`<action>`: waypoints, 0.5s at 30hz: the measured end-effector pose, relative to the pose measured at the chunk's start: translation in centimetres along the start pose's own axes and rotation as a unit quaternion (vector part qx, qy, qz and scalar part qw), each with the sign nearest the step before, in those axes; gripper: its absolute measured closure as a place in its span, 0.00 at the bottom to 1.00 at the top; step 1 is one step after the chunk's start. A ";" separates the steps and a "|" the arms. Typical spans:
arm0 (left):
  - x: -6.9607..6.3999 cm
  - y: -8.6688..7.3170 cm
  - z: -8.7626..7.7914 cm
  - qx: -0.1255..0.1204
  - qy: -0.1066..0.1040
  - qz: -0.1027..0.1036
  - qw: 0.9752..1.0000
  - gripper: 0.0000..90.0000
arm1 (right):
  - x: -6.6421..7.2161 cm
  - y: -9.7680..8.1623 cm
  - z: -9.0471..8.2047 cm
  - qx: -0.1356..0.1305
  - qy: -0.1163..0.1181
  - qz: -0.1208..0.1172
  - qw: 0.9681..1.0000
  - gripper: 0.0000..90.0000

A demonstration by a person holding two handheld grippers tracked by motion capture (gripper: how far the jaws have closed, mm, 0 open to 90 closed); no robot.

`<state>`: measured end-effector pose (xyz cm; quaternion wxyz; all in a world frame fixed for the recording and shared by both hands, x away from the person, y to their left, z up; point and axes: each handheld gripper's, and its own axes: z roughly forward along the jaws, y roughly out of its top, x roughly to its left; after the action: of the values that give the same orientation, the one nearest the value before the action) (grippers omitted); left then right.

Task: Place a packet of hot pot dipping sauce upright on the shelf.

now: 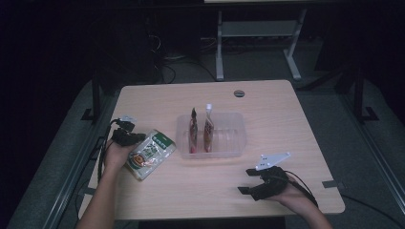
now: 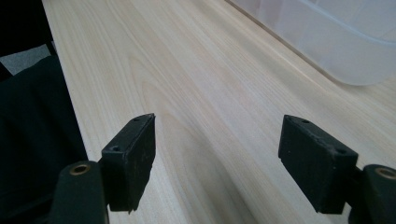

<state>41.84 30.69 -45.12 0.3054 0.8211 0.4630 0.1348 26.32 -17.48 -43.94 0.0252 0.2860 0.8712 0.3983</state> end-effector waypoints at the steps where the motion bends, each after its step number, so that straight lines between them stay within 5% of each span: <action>1: -0.2 0.1 0.1 0.000 -0.005 0.002 1.000 1.00 | 0.0 0.0 0.0 0.000 0.000 0.000 1.000 0.30; 8: -0.6 0.3 -0.5 -0.006 -0.013 0.015 1.000 0.99 | 0.0 0.0 0.0 0.001 0.001 0.000 1.000 0.30; 12: 0.0 0.0 -2.7 -0.017 -0.022 0.018 0.999 0.95 | 0.0 -0.1 0.0 0.002 0.000 0.001 1.000 0.30; 15: 0.4 -0.9 -4.0 -0.020 -0.034 0.030 0.999 0.83 | 0.0 -0.1 0.0 0.002 0.000 0.002 1.000 0.30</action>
<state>39.37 32.86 -42.57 0.3332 0.8325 0.4246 0.1252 26.29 -17.58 -44.01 0.0238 0.2878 0.8715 0.3964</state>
